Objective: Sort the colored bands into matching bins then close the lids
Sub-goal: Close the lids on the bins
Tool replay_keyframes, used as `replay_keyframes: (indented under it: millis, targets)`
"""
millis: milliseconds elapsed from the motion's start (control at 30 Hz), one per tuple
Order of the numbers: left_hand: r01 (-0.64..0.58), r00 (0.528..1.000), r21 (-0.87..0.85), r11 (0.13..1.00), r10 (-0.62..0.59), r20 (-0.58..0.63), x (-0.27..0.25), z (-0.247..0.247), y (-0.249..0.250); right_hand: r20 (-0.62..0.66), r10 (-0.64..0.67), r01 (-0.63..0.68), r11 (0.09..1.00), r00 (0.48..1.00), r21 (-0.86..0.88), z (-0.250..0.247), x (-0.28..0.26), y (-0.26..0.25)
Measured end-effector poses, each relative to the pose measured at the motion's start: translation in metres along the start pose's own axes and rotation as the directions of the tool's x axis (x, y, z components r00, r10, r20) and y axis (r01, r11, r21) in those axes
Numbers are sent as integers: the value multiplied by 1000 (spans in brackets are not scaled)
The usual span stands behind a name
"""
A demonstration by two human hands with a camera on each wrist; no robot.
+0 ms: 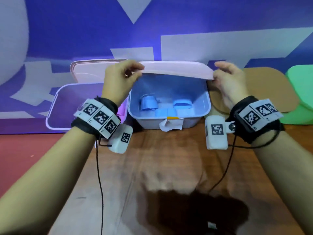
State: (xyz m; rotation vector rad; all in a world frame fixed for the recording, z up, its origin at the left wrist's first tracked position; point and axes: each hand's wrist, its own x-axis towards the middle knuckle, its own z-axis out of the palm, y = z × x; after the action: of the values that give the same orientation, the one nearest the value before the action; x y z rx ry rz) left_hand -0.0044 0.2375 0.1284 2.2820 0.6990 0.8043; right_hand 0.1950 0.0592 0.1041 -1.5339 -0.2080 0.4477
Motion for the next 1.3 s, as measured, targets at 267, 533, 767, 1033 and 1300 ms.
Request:
replay_keyframes:
  millis: [267,533,767,1033,1300]
  targets:
    - [-288,930,318,903,185,317,-59,2,-45,138,87,-25,917,987,-398,-11,-27,42]
    - [-233,930,305,923,120,348,-75,10,-52,273,1,207,649,962,-732,-9,-43,39]
    - [-298,893,277,914,164,420,-81,5,-50,285,13,234,537,958,-811,-10,-52,40]
    - [-345,884,296,891,203,421,-85,9,-57,298,-30,291,331,954,-898,-11,-62,48]
    - [-357,881,243,902,239,409,-81,18,-56,328,-69,335,237,942,-912,-20,-64,51]
